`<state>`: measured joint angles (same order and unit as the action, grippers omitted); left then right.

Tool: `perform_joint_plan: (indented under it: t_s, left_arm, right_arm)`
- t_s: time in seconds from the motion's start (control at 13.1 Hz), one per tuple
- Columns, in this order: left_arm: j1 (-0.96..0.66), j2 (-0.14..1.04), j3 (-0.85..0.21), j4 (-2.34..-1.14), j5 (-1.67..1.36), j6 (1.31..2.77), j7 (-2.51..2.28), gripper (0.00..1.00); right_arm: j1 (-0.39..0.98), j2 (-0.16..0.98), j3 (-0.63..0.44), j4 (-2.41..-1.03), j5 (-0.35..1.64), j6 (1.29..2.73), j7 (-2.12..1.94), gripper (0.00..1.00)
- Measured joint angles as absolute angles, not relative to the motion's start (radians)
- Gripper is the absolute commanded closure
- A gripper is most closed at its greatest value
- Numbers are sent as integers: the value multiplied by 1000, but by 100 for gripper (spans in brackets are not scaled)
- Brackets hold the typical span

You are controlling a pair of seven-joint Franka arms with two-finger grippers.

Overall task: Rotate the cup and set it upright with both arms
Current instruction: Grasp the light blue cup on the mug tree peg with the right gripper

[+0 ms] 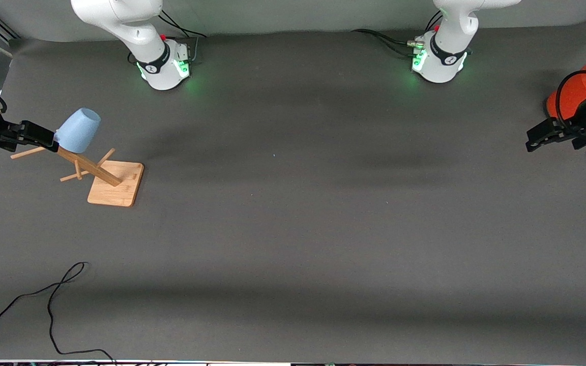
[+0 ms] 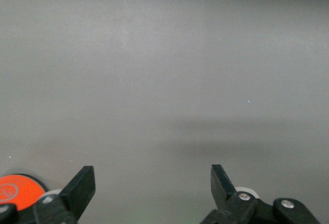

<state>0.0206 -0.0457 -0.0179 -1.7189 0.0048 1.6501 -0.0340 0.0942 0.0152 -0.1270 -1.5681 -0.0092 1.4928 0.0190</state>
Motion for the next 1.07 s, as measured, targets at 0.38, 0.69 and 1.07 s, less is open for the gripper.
perform_joint_plan:
  t_s: [0.38, 0.69, 1.07]
  left_arm:
    - [21, -31, -18, -1720, 5, 1650, -34, 0]
    - [21, -11, -19, -1720, 5, 1650, -32, 0]
    - [21, -9, -18, -1717, 5, 1651, -24, 0]
  right_arm:
    - [94, 15, -127, -1566, -9, 1493, 19, 0]
    - [95, 5, -131, -1575, -9, 1487, 20, 0]
    - [93, -210, -213, -1823, -9, 1533, 80, 0]
